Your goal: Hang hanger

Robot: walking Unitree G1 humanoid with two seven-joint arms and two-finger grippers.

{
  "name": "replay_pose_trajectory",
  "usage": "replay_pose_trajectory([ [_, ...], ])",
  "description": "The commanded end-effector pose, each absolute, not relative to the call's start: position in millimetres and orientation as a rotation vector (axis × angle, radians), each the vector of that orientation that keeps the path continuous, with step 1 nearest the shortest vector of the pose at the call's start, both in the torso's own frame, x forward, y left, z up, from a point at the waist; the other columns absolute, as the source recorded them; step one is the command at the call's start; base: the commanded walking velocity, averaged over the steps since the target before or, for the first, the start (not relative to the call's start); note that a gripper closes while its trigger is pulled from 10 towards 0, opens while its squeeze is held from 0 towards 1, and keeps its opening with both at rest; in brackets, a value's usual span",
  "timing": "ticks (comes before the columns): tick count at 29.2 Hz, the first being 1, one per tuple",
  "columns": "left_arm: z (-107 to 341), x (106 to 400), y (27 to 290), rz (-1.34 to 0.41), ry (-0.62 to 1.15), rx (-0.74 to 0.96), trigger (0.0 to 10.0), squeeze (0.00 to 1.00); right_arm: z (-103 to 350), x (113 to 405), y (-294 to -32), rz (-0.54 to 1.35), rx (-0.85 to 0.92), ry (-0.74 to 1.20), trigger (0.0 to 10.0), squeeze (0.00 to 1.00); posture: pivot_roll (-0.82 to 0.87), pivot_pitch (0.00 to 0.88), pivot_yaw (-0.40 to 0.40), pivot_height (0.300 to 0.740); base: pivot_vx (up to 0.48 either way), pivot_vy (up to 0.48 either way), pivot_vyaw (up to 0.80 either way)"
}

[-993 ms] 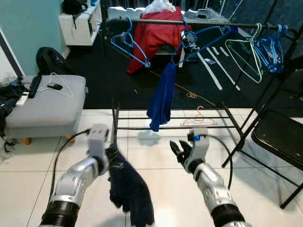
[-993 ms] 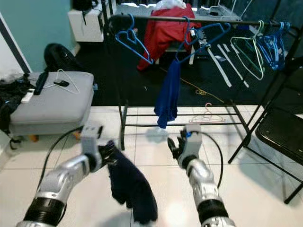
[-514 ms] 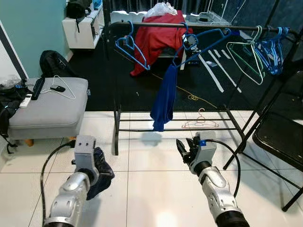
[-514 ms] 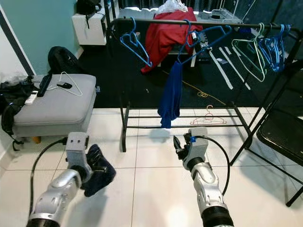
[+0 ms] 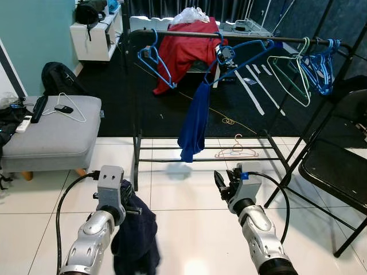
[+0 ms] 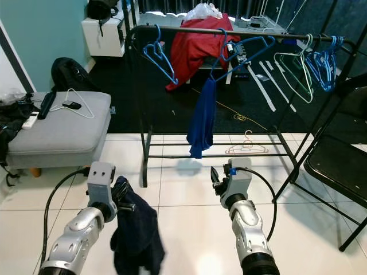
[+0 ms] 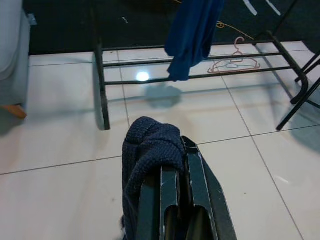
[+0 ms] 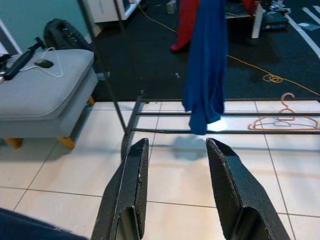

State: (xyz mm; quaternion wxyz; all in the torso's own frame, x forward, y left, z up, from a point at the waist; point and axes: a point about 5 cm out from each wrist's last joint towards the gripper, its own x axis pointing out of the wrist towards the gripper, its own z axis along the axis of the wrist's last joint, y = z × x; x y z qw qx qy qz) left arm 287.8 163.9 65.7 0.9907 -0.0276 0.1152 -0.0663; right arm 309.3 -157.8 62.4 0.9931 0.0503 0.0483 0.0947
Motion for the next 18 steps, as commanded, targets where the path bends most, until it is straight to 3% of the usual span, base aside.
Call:
replay_pose_trajectory([
  [1,67.3,289.6,158.8,-0.145,0.215,-0.062,10.0,0.0,59.5,308.1,-157.2,0.191,0.1,0.104,10.0,0.0,-0.06,0.034,-0.058,0.74,0.315,0.0,0.0],
  [18,71.2,298.4,141.4,-0.19,0.184,-0.083,10.0,0.0,63.5,305.7,-165.3,0.185,0.082,0.081,10.0,0.0,-0.09,0.05,-0.065,0.74,0.36,0.0,0.0],
])
